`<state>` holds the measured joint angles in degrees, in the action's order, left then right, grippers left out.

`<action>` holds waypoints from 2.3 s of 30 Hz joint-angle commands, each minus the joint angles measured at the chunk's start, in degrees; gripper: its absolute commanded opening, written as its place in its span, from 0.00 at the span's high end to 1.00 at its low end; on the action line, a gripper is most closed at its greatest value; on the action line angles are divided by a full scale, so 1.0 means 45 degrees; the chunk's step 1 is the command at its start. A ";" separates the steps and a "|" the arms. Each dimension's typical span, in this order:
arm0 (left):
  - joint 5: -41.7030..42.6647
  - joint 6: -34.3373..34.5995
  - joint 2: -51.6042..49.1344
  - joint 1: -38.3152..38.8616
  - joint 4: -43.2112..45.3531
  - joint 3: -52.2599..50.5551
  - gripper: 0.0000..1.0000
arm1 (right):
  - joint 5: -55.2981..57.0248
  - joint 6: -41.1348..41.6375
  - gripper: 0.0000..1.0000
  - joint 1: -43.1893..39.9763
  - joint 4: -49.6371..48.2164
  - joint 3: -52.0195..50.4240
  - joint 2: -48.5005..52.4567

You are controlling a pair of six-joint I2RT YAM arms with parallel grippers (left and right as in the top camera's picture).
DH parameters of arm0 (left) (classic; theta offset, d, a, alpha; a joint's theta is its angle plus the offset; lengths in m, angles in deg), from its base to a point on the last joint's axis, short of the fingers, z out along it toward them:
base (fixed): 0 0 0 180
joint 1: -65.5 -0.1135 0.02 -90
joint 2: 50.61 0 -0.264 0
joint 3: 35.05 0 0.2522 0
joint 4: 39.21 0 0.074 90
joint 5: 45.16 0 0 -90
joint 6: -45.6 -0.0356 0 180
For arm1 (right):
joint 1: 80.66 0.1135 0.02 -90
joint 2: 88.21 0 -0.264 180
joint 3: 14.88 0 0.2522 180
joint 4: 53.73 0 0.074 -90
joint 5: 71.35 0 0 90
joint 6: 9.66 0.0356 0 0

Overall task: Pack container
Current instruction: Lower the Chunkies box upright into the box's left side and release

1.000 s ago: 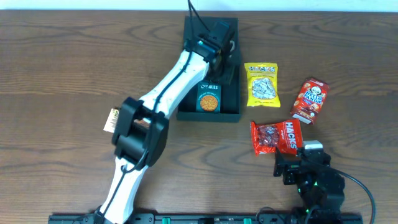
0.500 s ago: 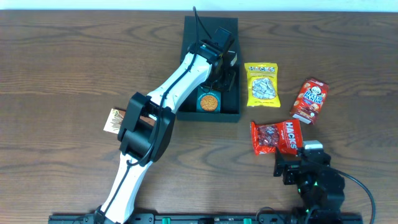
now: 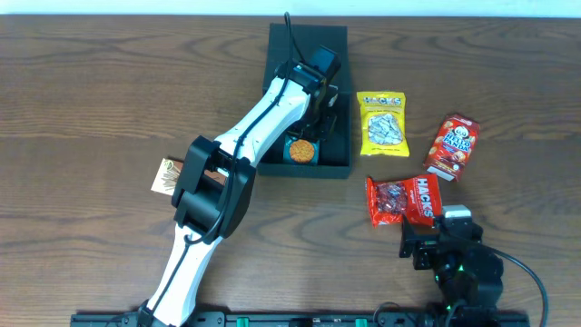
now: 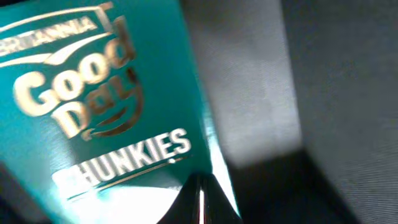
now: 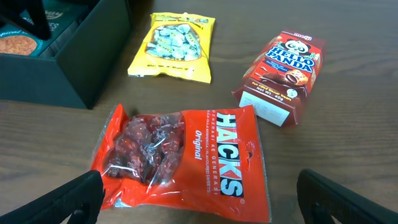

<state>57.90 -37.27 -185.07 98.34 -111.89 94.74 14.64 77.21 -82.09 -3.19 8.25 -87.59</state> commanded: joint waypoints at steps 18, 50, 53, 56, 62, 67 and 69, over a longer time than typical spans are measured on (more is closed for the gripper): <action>0.1452 -0.1229 0.0131 -0.0029 0.0821 0.1219 0.94 | 0.0146 0.0112 0.01 -0.0068 0.0024 -0.0112 -0.0068; -0.1787 0.0437 -0.1098 0.0408 -0.0437 0.0908 0.94 | 0.0146 0.0112 0.01 -0.0068 0.0024 -0.0112 -0.0068; -0.2108 0.0695 -0.1098 0.0408 -0.0510 0.0908 0.94 | 0.0146 0.0112 0.01 -0.0068 0.0024 -0.0112 -0.0068; -0.2657 0.1214 -0.1098 0.0369 -0.0510 0.0908 0.94 | 0.0146 0.0112 0.01 -0.0068 0.0024 -0.0112 -0.0068; -0.3347 0.1598 -0.1073 0.0311 -0.0505 0.0918 0.94 | 0.0146 0.0112 0.01 -0.0068 0.0019 -0.0112 -0.0068; -0.3473 0.1870 -0.1025 0.0160 -0.0418 0.0918 0.94 | 0.0146 0.0112 0.01 -0.0068 0.0019 -0.0112 -0.0068; -0.3599 0.2016 -0.1001 0.0063 -0.0262 0.0918 0.94 | 0.0141 0.0112 0.01 -0.0068 0.0024 -0.0112 -0.0068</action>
<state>44.35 -30.01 -189.00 99.74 -113.24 99.26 14.64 77.19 -82.09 -3.19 8.25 -87.59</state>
